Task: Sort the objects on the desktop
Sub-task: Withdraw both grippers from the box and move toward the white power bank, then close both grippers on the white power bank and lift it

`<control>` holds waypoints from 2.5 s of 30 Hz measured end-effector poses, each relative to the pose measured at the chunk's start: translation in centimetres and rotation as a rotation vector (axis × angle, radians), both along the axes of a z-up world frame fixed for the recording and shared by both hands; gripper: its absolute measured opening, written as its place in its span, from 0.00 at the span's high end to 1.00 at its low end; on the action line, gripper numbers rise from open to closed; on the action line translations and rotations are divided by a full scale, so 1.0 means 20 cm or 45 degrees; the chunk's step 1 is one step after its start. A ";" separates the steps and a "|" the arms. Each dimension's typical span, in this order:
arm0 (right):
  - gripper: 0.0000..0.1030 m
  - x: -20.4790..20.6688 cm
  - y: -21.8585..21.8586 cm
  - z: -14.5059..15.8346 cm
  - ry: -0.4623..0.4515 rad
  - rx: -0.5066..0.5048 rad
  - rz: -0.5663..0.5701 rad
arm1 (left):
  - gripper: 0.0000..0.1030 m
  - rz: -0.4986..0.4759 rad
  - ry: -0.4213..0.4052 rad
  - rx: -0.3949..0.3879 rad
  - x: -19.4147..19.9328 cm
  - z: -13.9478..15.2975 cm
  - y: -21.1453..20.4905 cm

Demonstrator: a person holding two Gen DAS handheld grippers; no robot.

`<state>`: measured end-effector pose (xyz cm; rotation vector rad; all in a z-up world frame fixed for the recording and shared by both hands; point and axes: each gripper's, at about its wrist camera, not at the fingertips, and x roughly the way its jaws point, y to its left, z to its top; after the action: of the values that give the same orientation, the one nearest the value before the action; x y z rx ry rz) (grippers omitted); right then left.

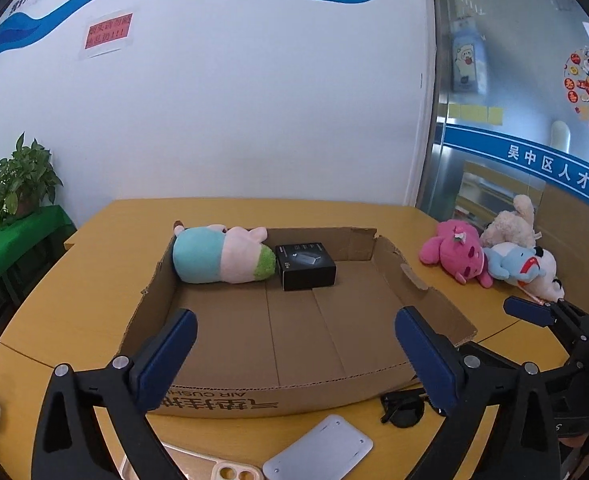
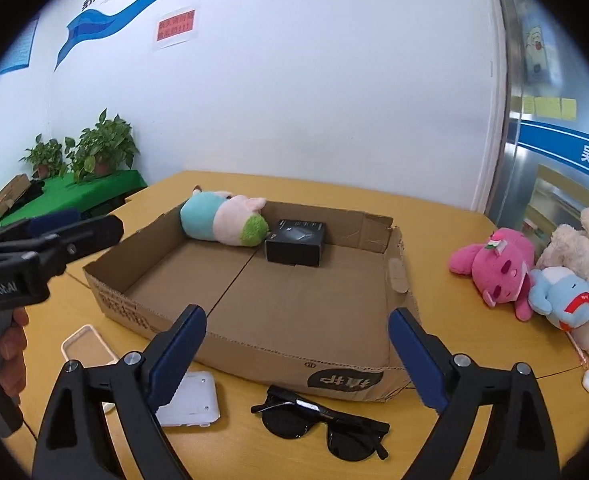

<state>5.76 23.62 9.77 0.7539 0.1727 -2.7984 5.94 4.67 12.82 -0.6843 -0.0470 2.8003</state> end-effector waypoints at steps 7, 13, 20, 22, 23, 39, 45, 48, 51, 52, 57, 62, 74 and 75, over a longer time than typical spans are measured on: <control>0.10 0.04 -0.05 -0.11 -0.122 -0.026 0.225 | 0.02 0.029 -0.106 0.006 0.04 -0.15 -0.15; 0.10 0.09 -0.16 -0.31 -0.272 -0.015 0.440 | 0.02 0.003 -0.228 0.019 0.06 -0.32 -0.25; 0.10 0.09 -0.29 -0.47 -0.417 0.003 0.658 | 0.04 -0.093 -0.389 0.182 0.09 -0.50 -0.30; 0.10 0.06 -0.32 -0.50 -0.430 0.018 0.688 | 0.04 -0.125 -0.408 0.184 0.11 -0.54 -0.28; 0.10 0.04 -0.32 -0.52 -0.445 0.007 0.693 | 0.04 -0.133 -0.418 0.180 0.11 -0.55 -0.28; 0.09 -0.14 -0.34 -0.68 -0.556 -0.044 0.754 | 0.33 -0.309 -0.651 0.158 -0.07 -0.74 -0.06; 0.09 0.03 -0.23 -0.64 -0.535 -0.145 0.727 | 0.33 -0.394 -0.603 0.127 -0.05 -0.69 -0.01; 0.09 0.15 -0.16 -0.65 -0.570 -0.197 0.727 | 0.33 -0.523 -0.628 0.178 -0.01 -0.68 0.01; 0.09 0.25 -0.09 -0.67 -0.567 -0.178 0.671 | 0.33 -0.594 -0.660 0.173 0.04 -0.71 0.05; 0.09 0.26 -0.07 -0.66 -0.560 -0.169 0.650 | 0.33 -0.576 -0.641 0.124 0.05 -0.71 0.06; 0.09 0.25 -0.07 -0.66 -0.518 -0.025 0.572 | 0.33 -0.521 -0.698 0.138 0.04 -0.74 0.04; 0.18 0.22 -0.16 -0.68 -0.498 0.005 0.611 | 0.36 -0.486 -0.733 0.078 0.05 -0.79 0.04; 0.30 0.28 -0.20 -0.69 -0.451 0.144 0.534 | 0.62 -0.450 -0.722 0.186 0.10 -0.78 0.02; 0.30 0.29 -0.20 -0.68 -0.444 0.135 0.531 | 0.63 -0.442 -0.696 0.167 0.12 -0.75 0.02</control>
<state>11.49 19.60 -3.92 1.0755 0.3686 -2.2440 8.26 5.00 -2.21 -1.2639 -0.1908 2.1930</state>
